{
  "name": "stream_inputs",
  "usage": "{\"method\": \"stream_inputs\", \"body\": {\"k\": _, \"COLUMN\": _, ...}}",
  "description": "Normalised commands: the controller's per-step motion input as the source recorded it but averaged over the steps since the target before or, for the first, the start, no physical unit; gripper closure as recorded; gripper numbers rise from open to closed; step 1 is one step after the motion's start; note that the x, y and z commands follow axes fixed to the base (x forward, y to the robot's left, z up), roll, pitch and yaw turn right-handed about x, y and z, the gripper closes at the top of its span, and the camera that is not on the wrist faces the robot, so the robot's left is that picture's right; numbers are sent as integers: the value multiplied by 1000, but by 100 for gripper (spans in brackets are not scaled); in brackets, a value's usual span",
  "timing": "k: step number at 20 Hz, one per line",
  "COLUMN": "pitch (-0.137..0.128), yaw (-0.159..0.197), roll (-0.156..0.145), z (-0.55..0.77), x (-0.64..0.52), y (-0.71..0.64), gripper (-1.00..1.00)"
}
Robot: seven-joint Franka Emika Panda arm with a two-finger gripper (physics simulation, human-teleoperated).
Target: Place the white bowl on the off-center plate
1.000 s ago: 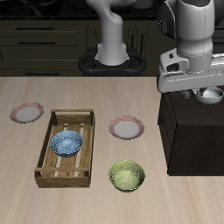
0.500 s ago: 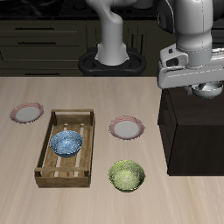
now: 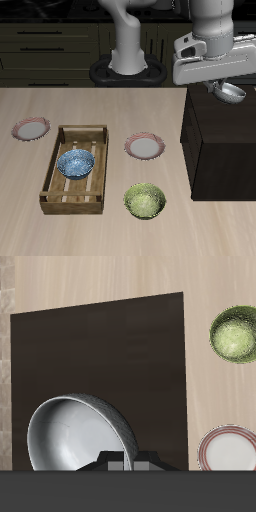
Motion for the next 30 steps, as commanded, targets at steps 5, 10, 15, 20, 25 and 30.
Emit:
{"method": "stream_inputs", "body": {"k": 5, "pitch": -31, "yaw": 30, "roll": 7, "z": 33, "x": -283, "y": -561, "gripper": 100}}
{"method": "stream_inputs", "body": {"k": 10, "pitch": -19, "yaw": 22, "roll": -12, "z": -70, "x": -286, "y": -712, "gripper": 100}}
{"method": "stream_inputs", "body": {"k": 15, "pitch": -1, "yaw": -16, "roll": 4, "z": -66, "x": -325, "y": -471, "gripper": 100}}
{"method": "stream_inputs", "body": {"k": 20, "pitch": -28, "yaw": 23, "roll": 15, "z": -33, "x": -445, "y": -529, "gripper": 100}}
{"method": "stream_inputs", "body": {"k": 25, "pitch": -24, "yaw": 26, "roll": -15, "z": -32, "x": -413, "y": -716, "gripper": 100}}
{"method": "stream_inputs", "body": {"k": 30, "pitch": -36, "yaw": -7, "roll": -45, "z": 66, "x": -232, "y": -603, "gripper": 100}}
